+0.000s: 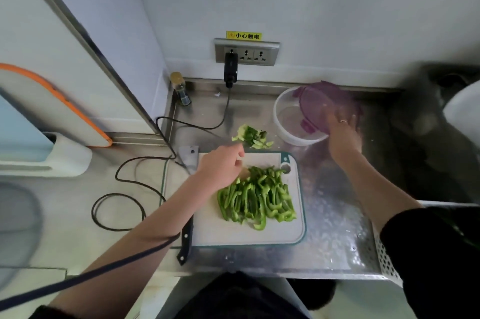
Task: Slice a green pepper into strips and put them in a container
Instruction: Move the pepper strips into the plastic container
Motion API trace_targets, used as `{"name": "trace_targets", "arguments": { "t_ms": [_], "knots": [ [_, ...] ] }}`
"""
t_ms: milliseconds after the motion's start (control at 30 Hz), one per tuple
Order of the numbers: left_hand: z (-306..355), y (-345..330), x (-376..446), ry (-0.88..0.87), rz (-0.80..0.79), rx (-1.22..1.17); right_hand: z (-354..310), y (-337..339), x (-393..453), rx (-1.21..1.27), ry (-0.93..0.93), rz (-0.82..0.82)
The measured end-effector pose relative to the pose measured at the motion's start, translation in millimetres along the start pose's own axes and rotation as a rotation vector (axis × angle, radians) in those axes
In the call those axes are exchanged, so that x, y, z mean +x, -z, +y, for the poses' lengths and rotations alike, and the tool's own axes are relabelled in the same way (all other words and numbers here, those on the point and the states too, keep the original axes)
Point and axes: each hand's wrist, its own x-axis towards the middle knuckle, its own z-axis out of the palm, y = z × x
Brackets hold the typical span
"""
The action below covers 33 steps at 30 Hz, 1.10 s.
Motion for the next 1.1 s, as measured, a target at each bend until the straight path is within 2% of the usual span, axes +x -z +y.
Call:
{"name": "trace_targets", "arguments": {
  "t_ms": [100,200,267,367,400,467,567,633,700,733,800,867,1000,1100],
  "knots": [
    [3.3,-4.0,-2.5,0.059,-0.019,0.002,13.4,2.4,-1.2,0.206,-0.059,0.13],
    [3.2,-8.2,-8.2,0.111,-0.04,-0.007,22.0,6.1,-14.4,0.576,-0.347,0.33],
    [-2.3,-12.8,-14.3,0.154,0.005,-0.023,29.0,6.4,-15.2,0.816,-0.512,0.388],
    [-18.2,-22.0,-29.7,0.299,0.085,-0.092,40.9,6.4,-12.7,1.267,-0.741,0.308],
    [-23.6,-25.5,-35.9,0.351,0.083,-0.108,43.2,4.0,-13.9,1.411,-0.814,0.223],
    [-33.8,-32.7,-46.8,0.402,0.033,-0.068,46.0,-2.4,-20.5,1.542,-0.907,0.03],
    [-45.8,-43.5,-58.8,0.336,-0.075,0.055,42.8,-6.5,-36.3,1.424,-0.981,-0.179],
    [-51.6,-51.1,-65.6,0.282,-0.075,0.23,35.1,-7.2,-62.2,1.158,-0.93,-0.177],
    [-51.3,-59.2,-75.0,0.185,-0.051,0.441,25.0,-26.1,-100.6,0.784,-0.651,0.032],
    [-48.9,-63.7,-80.8,0.131,-0.064,0.503,16.0,-40.2,-125.4,0.679,-0.452,0.071],
    [-44.6,-71.9,-91.7,0.093,-0.139,0.555,-6.3,-67.5,-172.6,0.568,-0.065,-0.083],
    [-44.9,-72.3,-94.4,0.134,-0.189,0.581,-17.1,-97.9,-201.3,0.415,0.175,-0.234],
    [-46.4,-67.6,-92.9,0.125,-0.237,0.585,-16.2,-114.6,-209.9,0.201,0.191,-0.231],
    [-47.5,-67.6,-96.6,0.112,-0.228,0.54,-15.2,-119.4,-215.9,0.199,0.193,-0.202]
  ]
}}
